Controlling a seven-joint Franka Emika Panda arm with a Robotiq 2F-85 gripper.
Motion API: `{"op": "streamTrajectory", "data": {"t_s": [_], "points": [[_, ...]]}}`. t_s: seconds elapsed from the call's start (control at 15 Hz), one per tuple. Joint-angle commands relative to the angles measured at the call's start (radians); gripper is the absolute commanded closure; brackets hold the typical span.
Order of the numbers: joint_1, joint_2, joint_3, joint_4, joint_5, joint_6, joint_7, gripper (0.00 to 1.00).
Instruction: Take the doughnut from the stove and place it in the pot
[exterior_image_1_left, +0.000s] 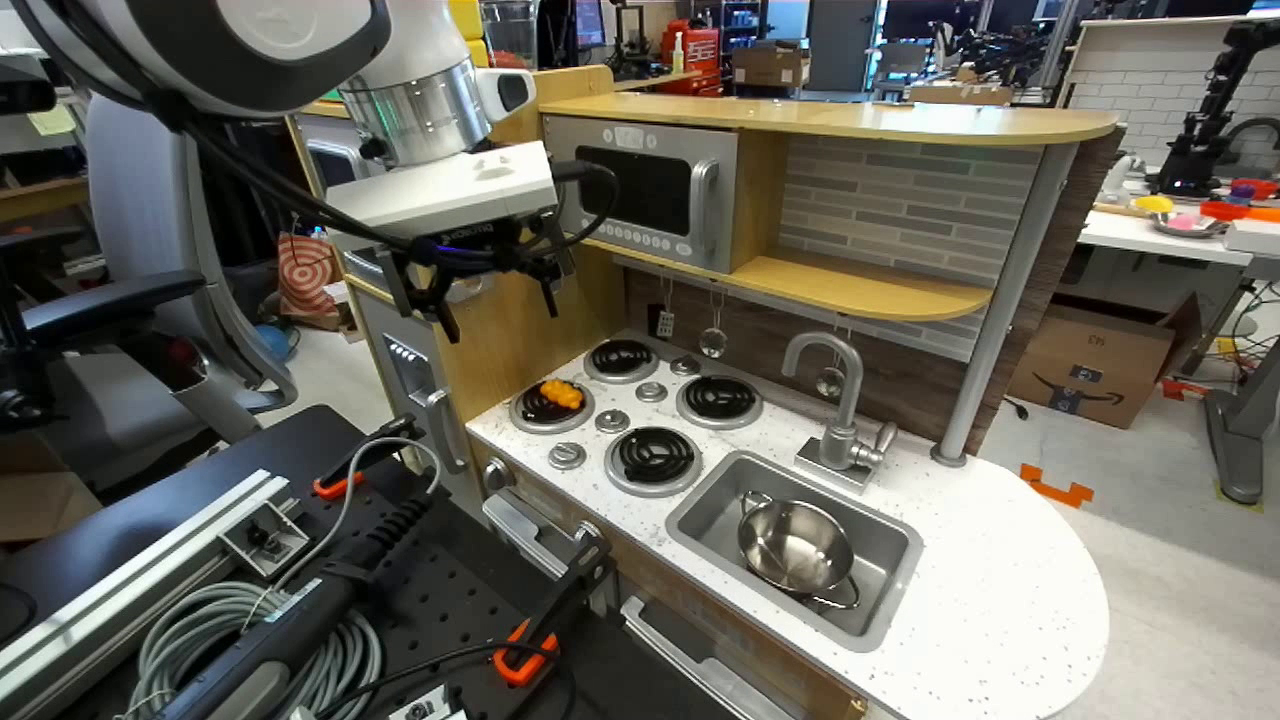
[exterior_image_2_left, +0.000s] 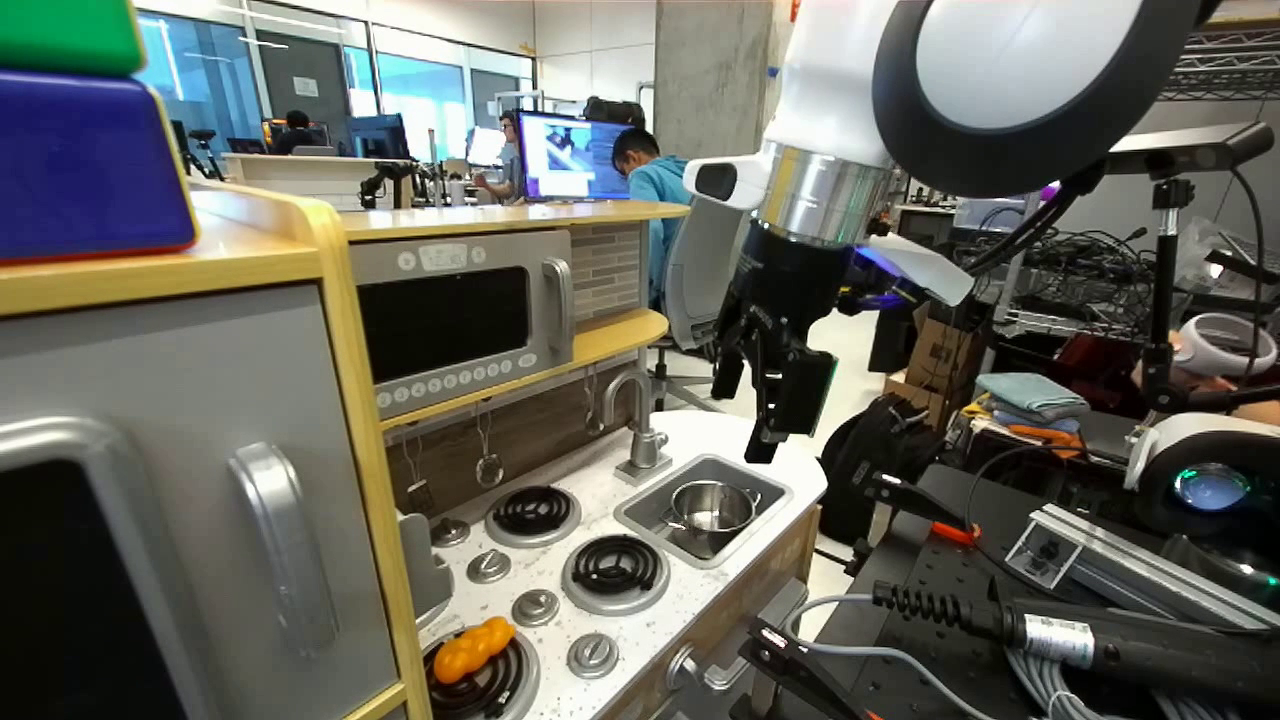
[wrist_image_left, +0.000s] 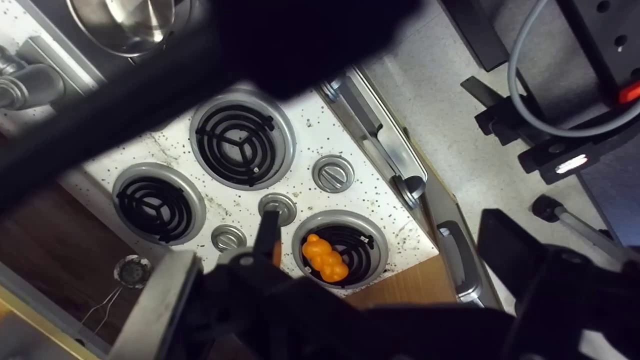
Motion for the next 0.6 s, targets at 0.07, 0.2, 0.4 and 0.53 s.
{"op": "streamTrajectory", "data": {"t_s": [0.07,0.2,0.4,0.53], "points": [[-0.005,0.140,0.051,0.056,-0.029,0.114,0.153,0.00],[0.026,0.233,-0.013,0.104,-0.229,0.219,0.325,0.00],[0.245,0.371,-0.267,0.260,-0.470,0.224,0.519,0.00],[0.400,0.495,-0.380,0.373,-0.498,0.202,0.622,0.00]]}}
